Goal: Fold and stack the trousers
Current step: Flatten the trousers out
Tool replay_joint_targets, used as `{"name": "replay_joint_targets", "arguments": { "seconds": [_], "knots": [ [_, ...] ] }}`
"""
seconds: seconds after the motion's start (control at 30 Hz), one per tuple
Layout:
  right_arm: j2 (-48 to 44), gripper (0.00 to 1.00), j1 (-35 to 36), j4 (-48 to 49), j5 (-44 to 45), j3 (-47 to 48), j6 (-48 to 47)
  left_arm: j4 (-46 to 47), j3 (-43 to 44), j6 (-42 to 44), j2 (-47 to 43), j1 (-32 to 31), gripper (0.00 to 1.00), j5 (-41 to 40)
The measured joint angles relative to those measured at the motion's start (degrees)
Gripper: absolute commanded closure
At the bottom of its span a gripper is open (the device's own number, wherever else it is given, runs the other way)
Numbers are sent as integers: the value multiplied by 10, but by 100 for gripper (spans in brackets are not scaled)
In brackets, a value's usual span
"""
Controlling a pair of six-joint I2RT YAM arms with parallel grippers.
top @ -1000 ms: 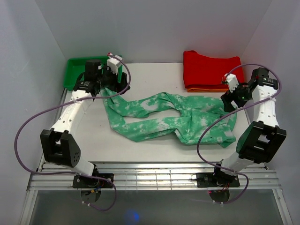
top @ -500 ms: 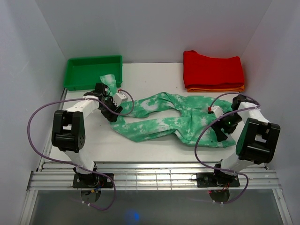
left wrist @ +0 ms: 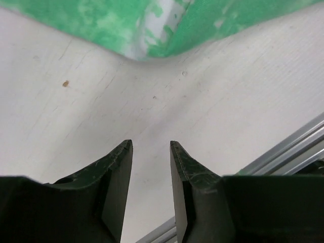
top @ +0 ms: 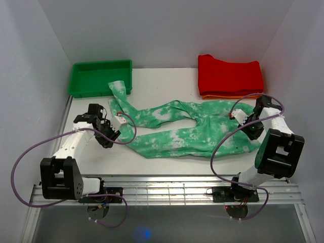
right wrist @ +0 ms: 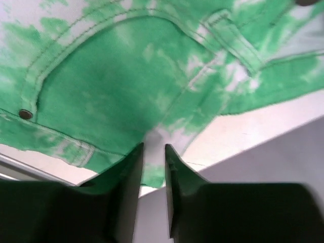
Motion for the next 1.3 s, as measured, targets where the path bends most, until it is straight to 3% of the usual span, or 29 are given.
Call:
{"name": "replay_joint_targets", "arguments": {
  "seconds": [0.1,0.13,0.33,0.4,0.43,0.53,0.57,0.6,0.7,0.87,1.0,1.13,1.3],
  "knots": [
    [-10,92,-2,10,14,28,-13,-38,36,4,-48,3,23,9],
    [-13,92,-3,15,19,34,-16,-42,51,3,-57,4,20,11],
    [-23,92,-31,23,30,61,-37,-25,132,27,-73,18,16,14],
    [-23,91,-52,23,25,65,-41,-17,140,81,-55,22,18,27],
    [-23,87,-61,23,23,66,-42,-17,143,103,-44,23,19,33],
    [-24,59,-85,10,-5,68,-49,-31,157,202,5,40,19,72],
    [-28,48,-89,1,-14,69,-53,-43,167,235,21,45,19,82],
    [-34,29,-91,-10,-28,69,-56,-53,176,277,39,50,19,90],
    [-63,9,-87,-42,-76,72,-59,-60,179,358,65,55,19,104],
    [-72,7,-59,-70,-116,72,-52,-43,174,468,94,56,19,123],
    [-33,7,-53,-86,-127,73,-40,-13,179,532,169,57,20,127],
    [4,7,-53,-103,-127,86,-31,-5,238,563,295,59,21,118],
    [26,8,-50,-118,-131,118,-20,3,323,580,372,64,21,129]
  ]
}}
